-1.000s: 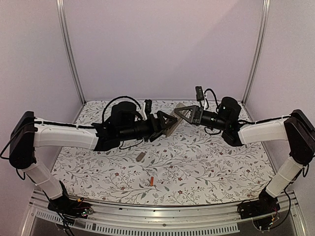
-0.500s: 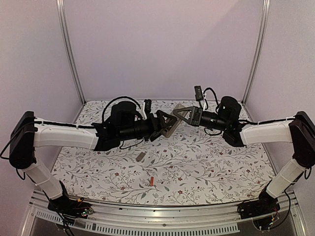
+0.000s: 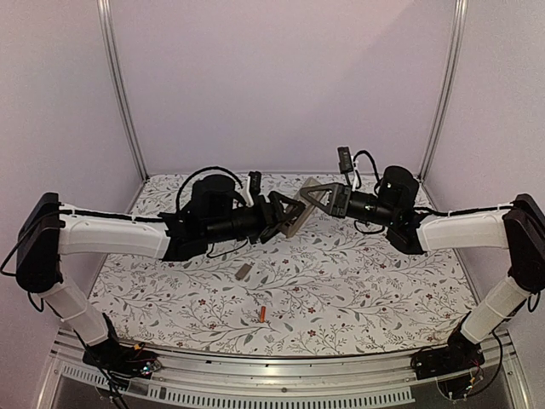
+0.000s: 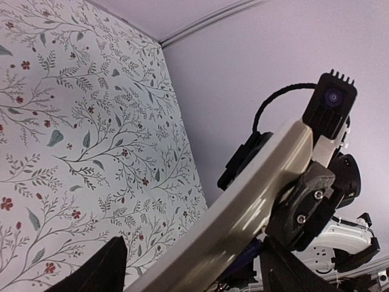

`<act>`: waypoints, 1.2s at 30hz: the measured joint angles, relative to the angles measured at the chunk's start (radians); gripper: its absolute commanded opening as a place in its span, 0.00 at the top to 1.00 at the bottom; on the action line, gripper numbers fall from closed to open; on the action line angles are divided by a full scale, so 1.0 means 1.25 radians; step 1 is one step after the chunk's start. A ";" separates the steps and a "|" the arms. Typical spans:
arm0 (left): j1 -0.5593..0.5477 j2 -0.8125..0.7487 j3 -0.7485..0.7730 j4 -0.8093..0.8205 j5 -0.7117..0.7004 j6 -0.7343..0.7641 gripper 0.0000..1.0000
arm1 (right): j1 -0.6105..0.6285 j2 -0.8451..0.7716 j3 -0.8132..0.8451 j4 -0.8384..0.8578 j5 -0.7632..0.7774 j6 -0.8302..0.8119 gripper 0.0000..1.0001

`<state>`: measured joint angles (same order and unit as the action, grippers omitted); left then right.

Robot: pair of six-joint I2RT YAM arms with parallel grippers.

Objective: Load the batteries into the remote control
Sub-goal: Load the battery into the battery compartment.

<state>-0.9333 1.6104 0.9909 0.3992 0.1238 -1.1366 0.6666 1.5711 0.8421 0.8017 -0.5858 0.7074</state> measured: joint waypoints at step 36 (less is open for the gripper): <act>0.004 0.017 -0.005 0.102 0.081 0.005 0.46 | -0.018 0.053 -0.015 0.234 -0.042 0.211 0.99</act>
<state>-0.9287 1.6314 0.9848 0.5270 0.2249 -1.1305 0.6445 1.6371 0.8234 1.0943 -0.6384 0.9714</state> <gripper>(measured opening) 0.565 0.201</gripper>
